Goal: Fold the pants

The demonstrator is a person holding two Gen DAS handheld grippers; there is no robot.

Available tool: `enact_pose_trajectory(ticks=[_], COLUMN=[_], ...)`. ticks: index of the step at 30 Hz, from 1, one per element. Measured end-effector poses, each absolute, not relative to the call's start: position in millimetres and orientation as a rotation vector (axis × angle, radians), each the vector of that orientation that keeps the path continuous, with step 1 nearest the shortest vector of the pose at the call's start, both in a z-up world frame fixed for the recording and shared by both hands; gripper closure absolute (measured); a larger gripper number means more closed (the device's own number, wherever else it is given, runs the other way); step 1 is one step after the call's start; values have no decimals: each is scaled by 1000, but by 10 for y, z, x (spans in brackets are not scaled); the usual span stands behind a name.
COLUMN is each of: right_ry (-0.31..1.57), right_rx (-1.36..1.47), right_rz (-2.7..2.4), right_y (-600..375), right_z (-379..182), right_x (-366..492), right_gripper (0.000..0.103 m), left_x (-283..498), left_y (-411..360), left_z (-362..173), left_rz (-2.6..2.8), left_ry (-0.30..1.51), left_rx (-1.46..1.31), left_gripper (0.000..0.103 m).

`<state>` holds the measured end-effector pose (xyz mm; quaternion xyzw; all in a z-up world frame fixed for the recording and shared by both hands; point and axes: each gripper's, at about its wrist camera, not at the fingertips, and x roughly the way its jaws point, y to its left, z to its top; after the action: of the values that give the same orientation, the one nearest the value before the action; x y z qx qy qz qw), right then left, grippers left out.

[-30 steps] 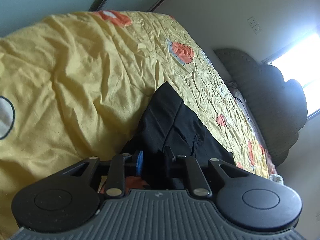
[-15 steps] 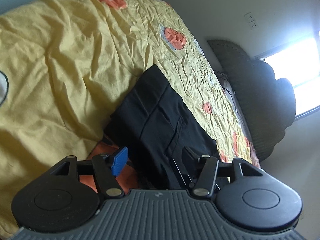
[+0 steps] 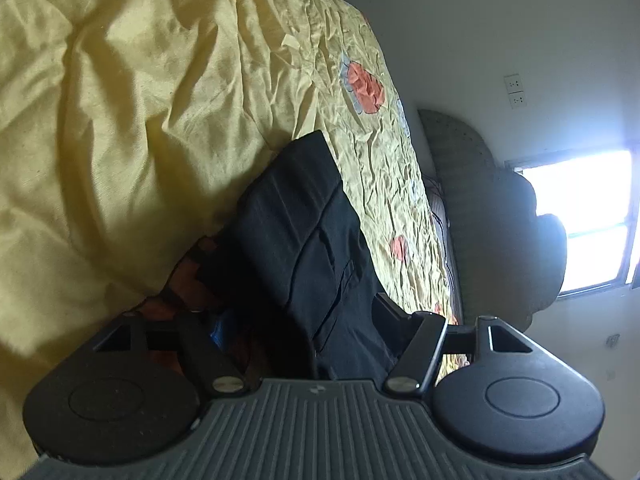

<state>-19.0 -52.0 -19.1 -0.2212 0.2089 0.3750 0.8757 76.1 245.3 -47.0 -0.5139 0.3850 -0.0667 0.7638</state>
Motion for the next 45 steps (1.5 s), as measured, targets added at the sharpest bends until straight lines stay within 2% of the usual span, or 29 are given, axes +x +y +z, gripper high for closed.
enact_pose_trajectory(ticks=[5,10,22,25,29,31,32,45], right_ry=[406,599,592,571,584,597,603,573], right_rx=[-279,-321,-145,-132,-136,-141,-143,-66], right_rz=[788,666,630,625,613,607,610,644], right_y=[-798,-669,-774,-814,-879,-847,-823,-919], right_z=[88,-247,-144,-126,-125,-146,-164,-117], right_x=[-113,312,404,339,254,294,329,309], right_gripper=[87,87,87,86,86,86,86,86], left_x=[763,796,1003,1035,1038,1053,1046,926], left_y=[2456,2424,2340,2339,2310,2283,2267,1802], left_z=[-458,-384,-426,-437,-408,-397,-387,12], left_rz=[-152,-179,-203,-191,-162,-147,-135,-59], left_ry=[803,731,700,703,714,719,720,675], left_rx=[-1096,-987,-881,-867,-801,-765,-740,-408], left_gripper=[35,35,35,42,64,69,76,81])
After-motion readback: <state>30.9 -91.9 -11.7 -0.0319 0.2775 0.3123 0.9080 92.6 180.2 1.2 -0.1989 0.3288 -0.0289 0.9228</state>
